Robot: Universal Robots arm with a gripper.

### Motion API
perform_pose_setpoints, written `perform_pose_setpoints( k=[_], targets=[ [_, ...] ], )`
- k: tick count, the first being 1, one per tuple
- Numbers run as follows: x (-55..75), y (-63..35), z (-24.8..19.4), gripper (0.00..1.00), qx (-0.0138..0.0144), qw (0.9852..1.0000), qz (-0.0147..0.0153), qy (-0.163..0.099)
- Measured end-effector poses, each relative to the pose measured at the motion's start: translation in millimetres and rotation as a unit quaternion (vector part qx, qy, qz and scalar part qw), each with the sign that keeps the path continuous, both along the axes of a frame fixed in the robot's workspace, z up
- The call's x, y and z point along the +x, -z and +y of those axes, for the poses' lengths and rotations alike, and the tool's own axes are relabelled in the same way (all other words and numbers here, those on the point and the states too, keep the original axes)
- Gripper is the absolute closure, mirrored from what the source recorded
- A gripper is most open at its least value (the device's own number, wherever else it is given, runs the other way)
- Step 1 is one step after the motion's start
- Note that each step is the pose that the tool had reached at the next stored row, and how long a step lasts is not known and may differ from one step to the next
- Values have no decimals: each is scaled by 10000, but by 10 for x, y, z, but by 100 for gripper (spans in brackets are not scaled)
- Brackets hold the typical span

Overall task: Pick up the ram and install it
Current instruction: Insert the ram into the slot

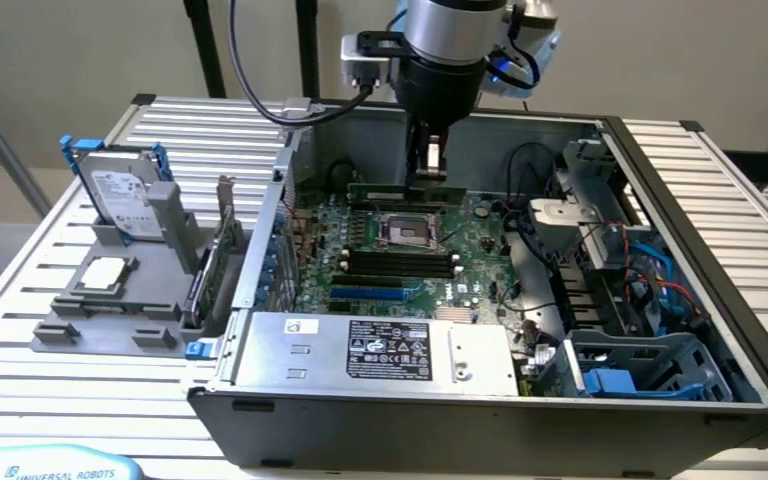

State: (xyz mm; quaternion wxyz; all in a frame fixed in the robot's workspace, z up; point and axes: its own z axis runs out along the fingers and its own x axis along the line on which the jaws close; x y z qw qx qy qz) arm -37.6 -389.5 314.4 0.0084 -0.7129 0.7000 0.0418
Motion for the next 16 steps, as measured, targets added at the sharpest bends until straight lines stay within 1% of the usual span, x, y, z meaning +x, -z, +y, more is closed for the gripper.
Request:
perform_pose_setpoints(
  k=[3,6,13,14,16],
  targets=[
    [-1,54,-2,87,0,10000,0,26],
    [0,110,-16,87,0,10000,0,51],
    [0,220,-100,87,0,10000,-5,82],
    [0,232,-107,87,-1,10000,-6,90],
    [-1,255,-114,87,-13,9999,-7,110]
  ],
)
